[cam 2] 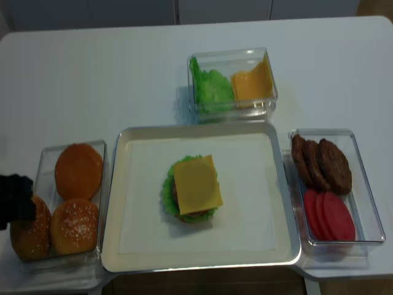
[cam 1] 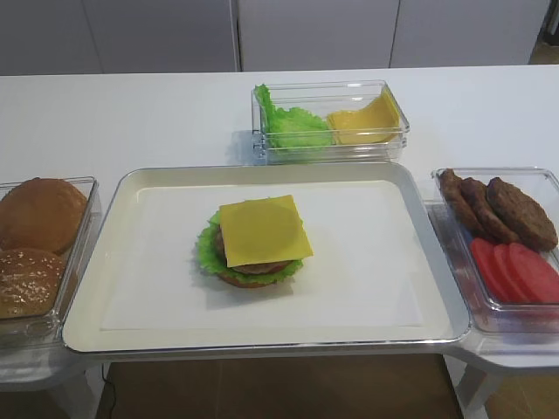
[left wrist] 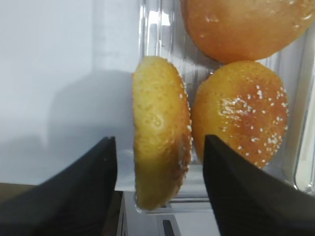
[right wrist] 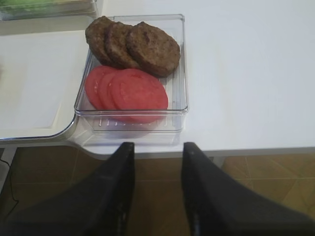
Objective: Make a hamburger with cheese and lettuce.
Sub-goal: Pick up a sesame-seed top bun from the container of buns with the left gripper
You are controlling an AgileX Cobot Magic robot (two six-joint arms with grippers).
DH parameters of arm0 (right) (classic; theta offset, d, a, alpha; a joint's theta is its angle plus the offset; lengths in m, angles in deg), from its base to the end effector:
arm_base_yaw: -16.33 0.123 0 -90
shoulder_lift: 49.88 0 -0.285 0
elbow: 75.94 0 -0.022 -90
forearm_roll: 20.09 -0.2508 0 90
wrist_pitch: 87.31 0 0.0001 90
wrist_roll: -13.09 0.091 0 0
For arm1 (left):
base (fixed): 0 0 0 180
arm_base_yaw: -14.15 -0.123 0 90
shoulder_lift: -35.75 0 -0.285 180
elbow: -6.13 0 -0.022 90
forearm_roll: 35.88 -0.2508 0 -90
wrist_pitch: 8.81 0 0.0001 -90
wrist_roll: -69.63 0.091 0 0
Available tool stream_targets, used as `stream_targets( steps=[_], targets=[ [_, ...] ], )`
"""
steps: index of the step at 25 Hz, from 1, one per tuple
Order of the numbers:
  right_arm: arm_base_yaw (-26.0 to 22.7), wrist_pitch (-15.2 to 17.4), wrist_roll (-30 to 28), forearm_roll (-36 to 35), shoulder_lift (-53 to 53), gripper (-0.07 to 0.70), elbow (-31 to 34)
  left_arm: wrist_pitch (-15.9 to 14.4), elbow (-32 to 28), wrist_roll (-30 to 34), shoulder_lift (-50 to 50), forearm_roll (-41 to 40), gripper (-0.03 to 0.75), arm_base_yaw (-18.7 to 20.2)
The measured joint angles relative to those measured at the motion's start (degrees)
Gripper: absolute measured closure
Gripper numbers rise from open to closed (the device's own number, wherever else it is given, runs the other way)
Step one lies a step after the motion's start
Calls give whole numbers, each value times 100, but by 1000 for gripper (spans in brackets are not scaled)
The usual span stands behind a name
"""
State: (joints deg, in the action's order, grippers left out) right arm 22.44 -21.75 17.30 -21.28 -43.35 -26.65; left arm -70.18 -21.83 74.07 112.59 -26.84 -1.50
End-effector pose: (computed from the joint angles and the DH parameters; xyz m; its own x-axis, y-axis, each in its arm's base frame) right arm -0.0105 0.0006 0.2671 -0.5260 0.0261 -0.8501 -0.0796 0.9936 0.0798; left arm 0.2009 0.0432 0.2703 -0.9341 -0.2602 -0.2443 -0.2334 0.9632 -0.1334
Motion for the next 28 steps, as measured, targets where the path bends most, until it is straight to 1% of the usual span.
stream_targets(
  steps=[4,7,13,17,24,28],
  targets=[
    [0,0,0,0,0,365,0,36,0,13,158,0,295,0],
    [0,0,0,0,0,365,0,122,0,13,170,-13,295,0],
    [0,0,-10,0,0,365,0,122,0,13,315,-13,301,0],
    [0,0,-21,0,0,365,0,111,0,13,336,-13,346,0],
    [0,0,-21,0,0,365,0,54,2,13,336,6,448,0],
    [0,0,-21,0,0,365,0,32,12,13,336,19,484,0]
  ],
)
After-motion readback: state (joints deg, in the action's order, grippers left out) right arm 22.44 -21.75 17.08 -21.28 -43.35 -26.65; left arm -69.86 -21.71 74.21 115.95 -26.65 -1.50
